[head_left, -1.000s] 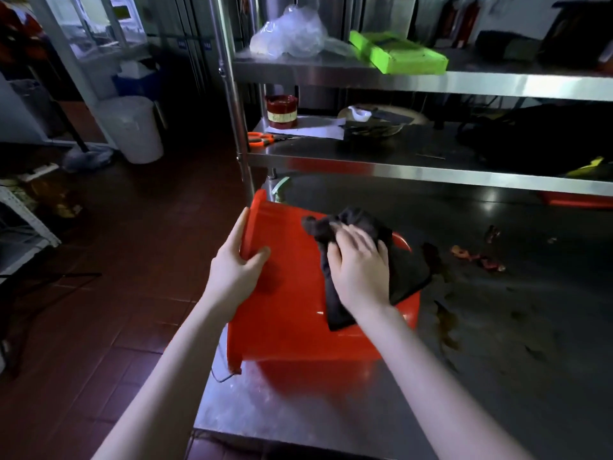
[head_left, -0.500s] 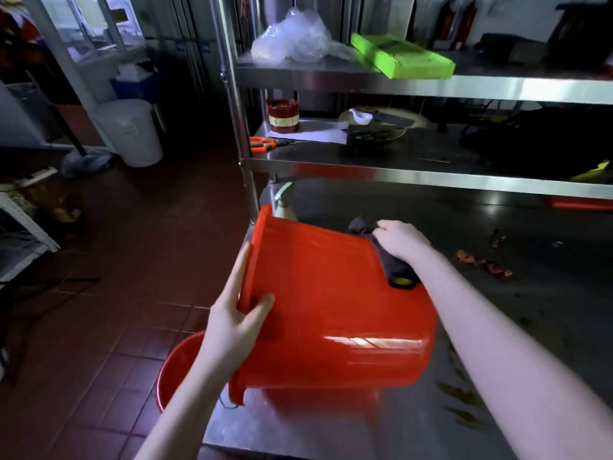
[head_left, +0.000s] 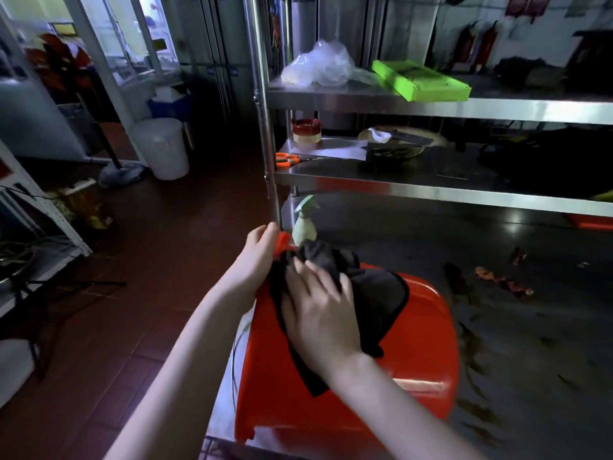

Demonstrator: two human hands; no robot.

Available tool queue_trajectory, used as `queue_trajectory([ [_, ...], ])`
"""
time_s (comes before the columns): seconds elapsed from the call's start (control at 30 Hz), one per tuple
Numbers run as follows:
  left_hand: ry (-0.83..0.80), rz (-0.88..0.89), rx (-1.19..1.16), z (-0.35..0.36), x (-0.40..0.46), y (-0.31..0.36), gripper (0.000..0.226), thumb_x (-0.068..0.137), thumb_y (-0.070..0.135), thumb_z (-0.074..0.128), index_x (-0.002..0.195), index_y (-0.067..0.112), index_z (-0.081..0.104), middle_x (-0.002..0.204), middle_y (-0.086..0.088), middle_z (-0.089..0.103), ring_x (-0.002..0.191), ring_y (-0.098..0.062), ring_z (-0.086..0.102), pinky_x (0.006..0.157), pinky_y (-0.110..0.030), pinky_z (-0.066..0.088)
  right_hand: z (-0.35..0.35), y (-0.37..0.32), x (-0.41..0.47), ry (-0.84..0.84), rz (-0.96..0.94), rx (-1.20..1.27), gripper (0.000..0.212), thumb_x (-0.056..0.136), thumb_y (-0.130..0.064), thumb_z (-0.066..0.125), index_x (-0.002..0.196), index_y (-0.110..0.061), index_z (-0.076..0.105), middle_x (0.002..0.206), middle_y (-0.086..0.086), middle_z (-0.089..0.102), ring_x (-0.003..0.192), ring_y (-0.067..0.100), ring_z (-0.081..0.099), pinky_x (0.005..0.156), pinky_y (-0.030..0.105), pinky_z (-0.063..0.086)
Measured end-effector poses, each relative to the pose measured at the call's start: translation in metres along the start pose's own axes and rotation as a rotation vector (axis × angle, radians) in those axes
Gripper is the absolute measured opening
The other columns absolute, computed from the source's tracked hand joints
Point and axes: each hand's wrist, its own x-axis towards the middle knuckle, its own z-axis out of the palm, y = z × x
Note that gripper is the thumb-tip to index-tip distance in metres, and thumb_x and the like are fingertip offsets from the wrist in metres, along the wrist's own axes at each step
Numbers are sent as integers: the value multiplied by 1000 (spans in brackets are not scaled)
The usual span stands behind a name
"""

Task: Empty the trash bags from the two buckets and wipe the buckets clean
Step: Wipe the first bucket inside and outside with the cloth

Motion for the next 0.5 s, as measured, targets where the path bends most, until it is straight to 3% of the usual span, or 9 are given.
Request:
queue_trajectory([
  [0.03, -69, -43, 15, 4, 6, 4, 37, 98, 48, 43, 115, 18, 56, 110, -5, 62, 92, -16, 59, 76, -27, 47, -3, -1, -11, 0, -29, 2, 40, 95, -35, 42, 128, -20, 59, 137, -1, 58, 127, 20, 52, 99, 49, 40],
  [0.1, -73, -76, 90, 16, 17, 2, 42, 97, 47, 43, 102, 11, 66, 105, -9, 67, 89, -23, 62, 82, -32, 49, -7, 6, -22, 28, -59, 11, 40, 97, -34, 42, 130, -21, 59, 139, -1, 56, 129, 20, 50, 100, 48, 40],
  [0.2, 69, 78, 141, 25, 6, -14, 34, 97, 43, 43, 101, 25, 71, 108, -4, 71, 104, -23, 65, 94, -41, 50, -10, 18, -21, 37, -44, -1, 40, 94, -34, 44, 130, -25, 59, 138, -4, 57, 128, 18, 51, 99, 47, 40],
  [0.3, 86, 288, 113, 21, -28, -35, 28, 103, 38, 42, 122, 37, 62, 115, 12, 67, 110, -5, 61, 98, -31, 48, -12, 34, 1, -27, 65, -6, 44, 88, -36, 40, 126, -28, 61, 131, -5, 62, 123, 17, 56, 95, 47, 45],
  [0.4, 8, 313, 90, 16, -60, -51, 36, 98, 40, 53, 134, 44, 50, 94, 10, 71, 77, 0, 67, 69, -23, 54, -11, 62, 54, -281, 278, 32, 39, 93, -34, 35, 125, -31, 55, 130, 0, 61, 119, 27, 55, 96, 45, 41],
  [0.5, -1, 279, 142, 13, -65, -51, 52, 93, 28, 63, 137, 48, 42, 93, 12, 72, 71, -8, 71, 64, -29, 59, -3, 76, 106, -553, 509, 152, 39, 97, -32, 32, 133, -32, 49, 138, 12, 53, 121, 36, 50, 102, 46, 38],
])
